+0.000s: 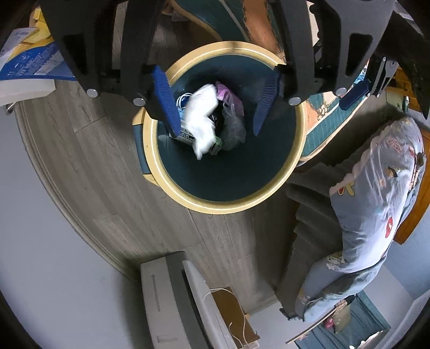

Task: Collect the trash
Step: 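Carry the foil pack and white tissue over the bin and release both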

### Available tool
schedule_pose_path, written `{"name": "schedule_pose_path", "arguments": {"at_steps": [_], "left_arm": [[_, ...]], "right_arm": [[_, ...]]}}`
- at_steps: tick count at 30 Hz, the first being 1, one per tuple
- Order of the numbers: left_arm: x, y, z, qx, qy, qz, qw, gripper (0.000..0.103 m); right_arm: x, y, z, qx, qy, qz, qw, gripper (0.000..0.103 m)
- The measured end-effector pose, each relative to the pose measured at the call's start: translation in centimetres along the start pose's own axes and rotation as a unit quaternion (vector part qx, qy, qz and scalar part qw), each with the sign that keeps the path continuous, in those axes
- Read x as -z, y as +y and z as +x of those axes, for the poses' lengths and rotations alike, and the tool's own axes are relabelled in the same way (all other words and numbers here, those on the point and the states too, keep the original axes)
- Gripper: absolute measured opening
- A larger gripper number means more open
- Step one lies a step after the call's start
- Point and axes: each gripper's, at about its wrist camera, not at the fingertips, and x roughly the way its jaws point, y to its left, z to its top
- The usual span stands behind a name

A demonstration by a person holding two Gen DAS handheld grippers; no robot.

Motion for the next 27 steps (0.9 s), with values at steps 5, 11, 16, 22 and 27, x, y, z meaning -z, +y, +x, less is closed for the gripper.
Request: {"name": "schedule_pose_path", "arguments": {"at_steps": [5, 11, 16, 22, 27], "left_arm": [[0.4, 1.2, -1.0, -0.008, 0.001, -0.01, 0.9999, 0.091], [1.2, 3.4, -3.3, -0.027, -0.01, -0.031, 0.9991, 0.095], [2.1, 5.5, -5.5, -0.045, -0.022, -0.044, 0.9978, 0.096], [3.7, 8.3, -8.1, -0.064, -0.031, -0.06, 0.9957, 0.096], [5.0, 11.3, -10.5, -0.083, -0.045, -0.082, 0.9922, 0.096]], "right_arm": [[0.0, 0.8, 0.0, 0.002, 0.003, -0.006, 1.0, 0.067], [0.3, 2.9, -0.6, -0.009, -0.004, -0.014, 1.0, 0.088], [0.8, 5.3, -0.7, -0.009, -0.007, -0.031, 0.999, 0.097], [1.6, 8.6, -0.2, -0.009, -0.002, -0.046, 0.999, 0.097], [2.4, 11.8, 0.5, -0.016, 0.004, -0.067, 0.998, 0.097]]}}
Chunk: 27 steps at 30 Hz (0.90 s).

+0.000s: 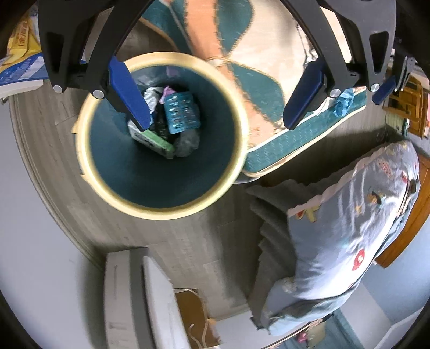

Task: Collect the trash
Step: 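Carry the foil pack and white tissue over the bin and release both, then grasp the blue mask with the left tool while the right tool grasps the red floral wrapper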

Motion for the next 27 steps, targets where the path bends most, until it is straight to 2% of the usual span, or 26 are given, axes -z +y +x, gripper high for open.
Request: {"name": "schedule_pose_path", "arguments": {"at_steps": [4, 14, 27], "left_arm": [[0.7, 3.4, -1.3, -0.021, -0.01, -0.025, 0.9994, 0.096], [3.3, 11.0, -3.0, -0.07, 0.001, -0.085, 0.994, 0.096], [5.8, 18.1, -3.4, -0.132, 0.014, -0.153, 0.9793, 0.096]], "right_arm": [[0.5, 3.2, 0.8, -0.005, 0.006, -0.024, 1.0, 0.097], [2.3, 9.8, 3.4, -0.011, 0.028, -0.071, 0.997, 0.097], [6.1, 17.2, 8.8, 0.007, 0.085, -0.136, 0.987, 0.097]]}}
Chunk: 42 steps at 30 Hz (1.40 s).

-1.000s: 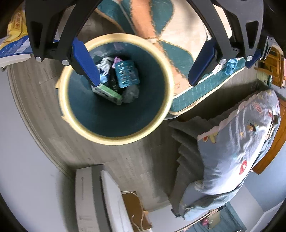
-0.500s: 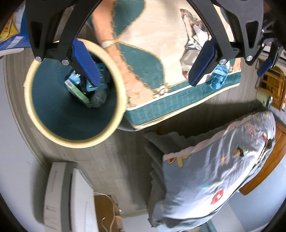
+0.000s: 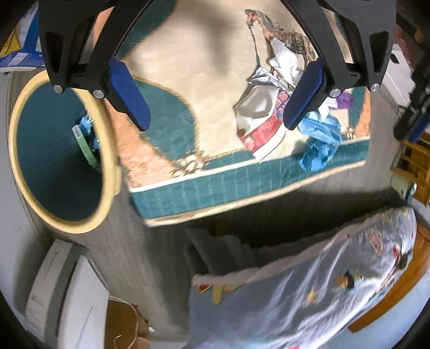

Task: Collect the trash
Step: 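Grasp the blue mask with the left tool while the right tool grasps the red floral wrapper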

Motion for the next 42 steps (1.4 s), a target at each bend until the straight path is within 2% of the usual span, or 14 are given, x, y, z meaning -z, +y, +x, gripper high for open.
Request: {"name": "schedule_pose_path", "arguments": {"at_steps": [5, 11, 14, 15, 17, 18, 19, 23, 28, 30, 34, 36, 38, 42], "left_arm": [[0.2, 1.1, 1.2, -0.021, 0.01, -0.005, 0.9997, 0.096], [0.4, 1.7, 3.3, -0.033, 0.035, -0.011, 0.9988, 0.096], [0.3, 1.6, 4.1, -0.032, 0.037, -0.007, 0.9988, 0.096], [0.3, 1.5, 4.3, -0.03, 0.038, -0.004, 0.9988, 0.096], [0.3, 1.1, 5.0, -0.022, 0.043, 0.001, 0.9988, 0.096], [0.3, 0.8, 5.4, -0.021, 0.046, 0.006, 0.9987, 0.095], [0.3, 0.5, 5.8, -0.02, 0.05, 0.011, 0.9985, 0.094], [0.6, -1.2, 7.3, -0.011, 0.068, 0.035, 0.997, 0.092], [0.8, -2.5, 9.1, -0.001, 0.093, 0.045, 0.9947, 0.077], [1.0, -3.0, 9.7, 0.0, 0.106, 0.049, 0.9931, 0.06], [1.7, -3.0, 11.1, -0.002, 0.143, 0.047, 0.9886, 0.04], [1.9, -3.0, 11.4, 0.008, 0.154, 0.041, 0.9872, 0.017], [1.6, -3.1, 11.0, 0.009, 0.147, 0.041, 0.9882, 0.011], [0.5, -3.2, 9.3, 0.02, 0.108, 0.027, 0.9936, 0.01]], "right_arm": [[0.6, 2.0, 2.4, 0.001, 0.025, -0.017, 1.0, 0.094], [1.4, 2.5, 5.0, 0.001, 0.058, -0.009, 0.998, 0.073], [1.8, 2.3, 6.0, -0.019, 0.076, -0.003, 0.997, 0.057], [1.8, 2.2, 6.1, -0.028, 0.08, -0.001, 0.996, 0.045], [1.9, 2.2, 5.9, -0.031, 0.079, 0.0, 0.996, 0.041], [1.9, 2.0, 5.7, -0.033, 0.078, 0.0, 0.996, 0.026], [1.9, 2.1, 5.5, -0.042, 0.079, 0.003, 0.996, 0.021], [1.7, 1.6, 4.6, -0.037, 0.071, -0.004, 0.997, 0.014], [0.9, 0.2, 3.6, -0.035, 0.056, 0.003, 0.998, 0.009], [0.9, -0.3, 3.2, -0.032, 0.05, 0.002, 0.998, 0.009], [0.8, -0.9, 2.9, -0.027, 0.046, -0.002, 0.999, 0.009], [0.6, -1.2, 2.6, -0.027, 0.043, -0.005, 0.999, 0.009], [0.4, -1.4, 2.4, -0.027, 0.04, -0.004, 0.999, 0.009], [0.1, -1.9, 1.5, -0.028, 0.031, -0.001, 0.999, 0.009]]}}
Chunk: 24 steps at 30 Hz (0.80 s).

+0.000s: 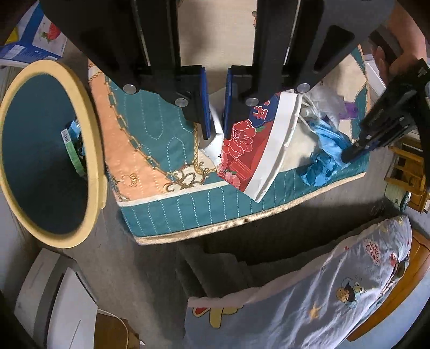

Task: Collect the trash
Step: 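Grasp the blue mask with the left tool while the right tool grasps the red floral wrapper, then carry the blue mask and floral wrapper over the bin and release both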

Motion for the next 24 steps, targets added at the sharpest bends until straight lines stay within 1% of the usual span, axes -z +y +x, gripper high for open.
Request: {"name": "schedule_pose_path", "arguments": {"at_steps": [3, 6, 9, 13, 17, 20, 24], "left_arm": [[-0.5, -0.5, -1.7, 0.007, -0.029, -0.005, 0.9996, 0.01], [-0.9, -0.9, -4.0, 0.028, -0.054, -0.014, 0.998, 0.01], [-1.1, -2.0, -6.6, 0.038, -0.081, -0.008, 0.9959, 0.01], [-1.1, -3.7, -9.7, 0.049, -0.108, 0.01, 0.9929, 0.01], [-0.7, -6.1, -12.9, 0.066, -0.134, 0.025, 0.9885, 0.01], [-0.3, -8.1, -14.3, 0.075, -0.15, 0.046, 0.9848, 0.01], [0.4, -10.8, -14.5, 0.074, -0.149, 0.084, 0.9824, 0.01]], "right_arm": [[-0.1, -0.4, -1.0, 0.001, -0.008, 0.0, 1.0, 0.009], [0.1, -0.8, -2.3, -0.002, -0.018, 0.006, 1.0, 0.009], [0.2, -1.5, -3.9, -0.004, -0.029, 0.013, 0.999, 0.009], [0.3, -2.8, -6.6, -0.009, -0.052, 0.024, 0.998, 0.009], [0.8, -5.1, -9.6, -0.017, -0.077, 0.047, 0.996, 0.009], [1.2, -7.2, -11.3, -0.023, -0.089, 0.068, 0.993, 0.009], [1.8, -9.7, -13.2, -0.021, -0.106, 0.09, 0.99, 0.009]]}}
